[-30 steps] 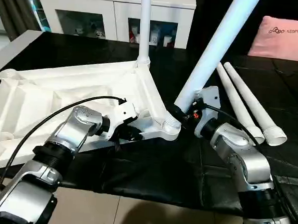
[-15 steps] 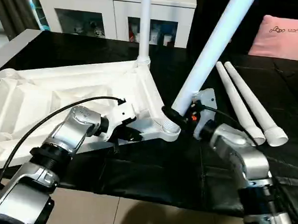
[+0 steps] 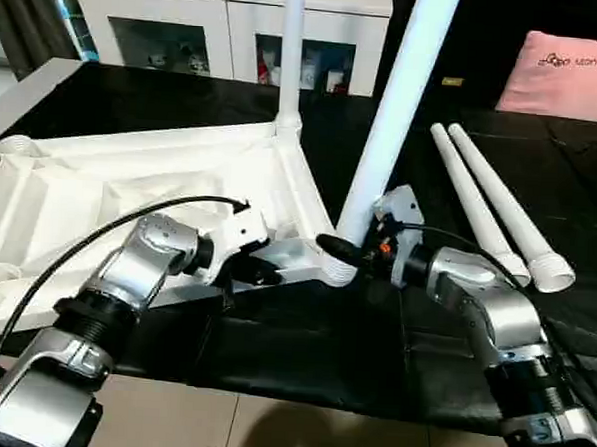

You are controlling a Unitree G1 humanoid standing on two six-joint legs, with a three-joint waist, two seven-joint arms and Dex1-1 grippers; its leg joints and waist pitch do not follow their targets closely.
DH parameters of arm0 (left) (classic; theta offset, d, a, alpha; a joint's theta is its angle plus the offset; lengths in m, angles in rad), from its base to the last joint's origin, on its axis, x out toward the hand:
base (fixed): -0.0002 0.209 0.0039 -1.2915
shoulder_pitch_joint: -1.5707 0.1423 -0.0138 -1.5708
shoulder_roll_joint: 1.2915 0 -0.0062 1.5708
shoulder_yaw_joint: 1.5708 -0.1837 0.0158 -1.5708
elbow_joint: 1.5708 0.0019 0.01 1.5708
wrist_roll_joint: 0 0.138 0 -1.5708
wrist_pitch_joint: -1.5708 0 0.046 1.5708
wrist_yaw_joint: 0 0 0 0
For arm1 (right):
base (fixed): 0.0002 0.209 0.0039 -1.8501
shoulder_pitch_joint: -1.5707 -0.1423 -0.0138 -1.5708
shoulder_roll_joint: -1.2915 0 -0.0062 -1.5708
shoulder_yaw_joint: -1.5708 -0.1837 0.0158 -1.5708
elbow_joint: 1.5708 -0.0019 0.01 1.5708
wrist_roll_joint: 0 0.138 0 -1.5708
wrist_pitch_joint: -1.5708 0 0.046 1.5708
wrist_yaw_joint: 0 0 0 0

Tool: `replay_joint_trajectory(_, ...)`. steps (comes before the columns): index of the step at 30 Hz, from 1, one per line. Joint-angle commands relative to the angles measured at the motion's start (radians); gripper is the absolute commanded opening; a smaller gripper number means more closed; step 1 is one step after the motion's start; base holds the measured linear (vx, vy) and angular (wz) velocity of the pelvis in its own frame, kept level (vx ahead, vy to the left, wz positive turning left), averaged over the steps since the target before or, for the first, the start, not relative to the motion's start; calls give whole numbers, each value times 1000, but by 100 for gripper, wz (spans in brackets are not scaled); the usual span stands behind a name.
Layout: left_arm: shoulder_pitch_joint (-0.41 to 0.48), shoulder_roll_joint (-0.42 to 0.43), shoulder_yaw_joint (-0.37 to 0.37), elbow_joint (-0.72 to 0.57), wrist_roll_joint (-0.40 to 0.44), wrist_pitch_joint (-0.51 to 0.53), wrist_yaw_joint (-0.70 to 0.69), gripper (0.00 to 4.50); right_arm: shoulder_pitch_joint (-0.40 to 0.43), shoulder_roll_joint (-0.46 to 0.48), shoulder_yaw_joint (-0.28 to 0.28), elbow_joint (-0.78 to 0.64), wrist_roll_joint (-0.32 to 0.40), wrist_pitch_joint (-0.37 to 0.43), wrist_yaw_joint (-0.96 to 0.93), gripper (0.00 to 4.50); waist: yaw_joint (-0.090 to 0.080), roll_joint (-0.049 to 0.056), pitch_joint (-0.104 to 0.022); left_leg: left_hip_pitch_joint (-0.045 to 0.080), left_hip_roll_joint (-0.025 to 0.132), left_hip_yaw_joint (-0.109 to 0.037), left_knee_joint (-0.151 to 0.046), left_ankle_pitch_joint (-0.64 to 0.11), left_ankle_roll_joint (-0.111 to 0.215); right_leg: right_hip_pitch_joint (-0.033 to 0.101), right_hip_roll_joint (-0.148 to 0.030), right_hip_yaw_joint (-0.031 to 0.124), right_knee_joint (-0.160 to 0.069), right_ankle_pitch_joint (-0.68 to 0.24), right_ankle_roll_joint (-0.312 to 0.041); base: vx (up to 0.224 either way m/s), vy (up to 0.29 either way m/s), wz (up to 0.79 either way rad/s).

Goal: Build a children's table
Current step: Insert table leg to table base

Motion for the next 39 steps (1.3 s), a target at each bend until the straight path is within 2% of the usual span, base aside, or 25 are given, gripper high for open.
replay_joint_trajectory(1, 12, 6, -9, -17, -3, -7, -29, 0, -8, 3, -1, 39, -19, -14, -6, 194, 7, 1, -76, -3, 39, -2, -54, 77, 77, 66, -73, 36, -38, 281, -322, 0, 0, 0)
replay_joint_trajectory(3, 13, 7, -10, -27, -8, -4, -41, 0, -22, 10, -3, 82, -28, -31, -6, 194, 5, -3, -76, -5, 37, -2, -54, 81, 80, 68, -72, 35, -38, 291, -325, 0, 0, 0)
replay_joint_trajectory(5, 12, 7, -10, -28, -9, -3, -43, 0, -26, 11, 0, 96, -32, -36, -3, 194, 6, -2, -77, -3, 38, -1, -53, 86, 82, 66, -73, 35, -37, 296, -327, 0, 0, 0)
replay_joint_trajectory(7, 7, 7, -8, -24, -9, -3, -43, 0, -32, 6, 12, 114, -42, -40, 10, 194, 6, -8, -77, -3, 38, 0, -53, 89, 90, 67, -72, 34, -37, 298, -328, 0, 0, 0)
replay_joint_trajectory(13, 2, 7, -3, -17, -8, -6, -41, 0, -51, 1, 37, 170, -59, -66, 40, 194, 5, -9, -75, -3, 40, 0, -54, 70, 93, 65, -75, 34, -40, 246, -327, 0, 0, 0)
replay_joint_trajectory(18, 1, 5, 5, -16, -13, 1, -38, 0, -66, 13, 29, 220, -60, -86, 57, 194, 5, -11, -75, -3, 40, 1, -54, 71, 97, 64, -75, 34, -40, 246, -328, 0, 0, 0)
replay_joint_trajectory(27, -7, -11, 24, -16, -34, 40, -25, 0, -42, 58, -59, 276, 19, -103, 47, 194, 3, -9, -75, -2, 42, 1, -55, 53, 95, 64, -76, 35, -42, 233, -338, 0, 0, 0)
replay_joint_trajectory(30, -13, -11, 27, -10, -35, 41, -25, 0, -11, 64, -86, 266, 40, -109, 36, 194, 5, -8, -76, -1, 43, 0, -54, 65, 99, 63, -76, 35, -40, 252, -339, 0, 0, 0)
replay_joint_trajectory(34, -30, -24, 38, 14, -26, 47, 10, 0, 65, 91, -141, 264, 72, -160, 23, 194, 10, -5, -76, -2, 43, 0, -55, 52, 101, 63, -78, 34, -41, 248, -341, 0, 0, 0)
replay_joint_trajectory(38, -39, -32, 47, 18, -26, 56, 27, 0, 119, 109, -157, 257, 80, -205, 11, 194, 18, -5, -73, 2, 45, 1, -58, 24, 92, 59, -78, 34, -47, 205, -335, 0, 0, 0)
replay_joint_trajectory(39, -45, -34, 51, 21, -27, 59, 29, 0, 163, 130, -170, 239, 84, -246, -4, 194, 23, 3, -73, 4, 46, 0, -59, 13, 82, 58, -79, 35, -47, 196, -329, 0, 0, 0)
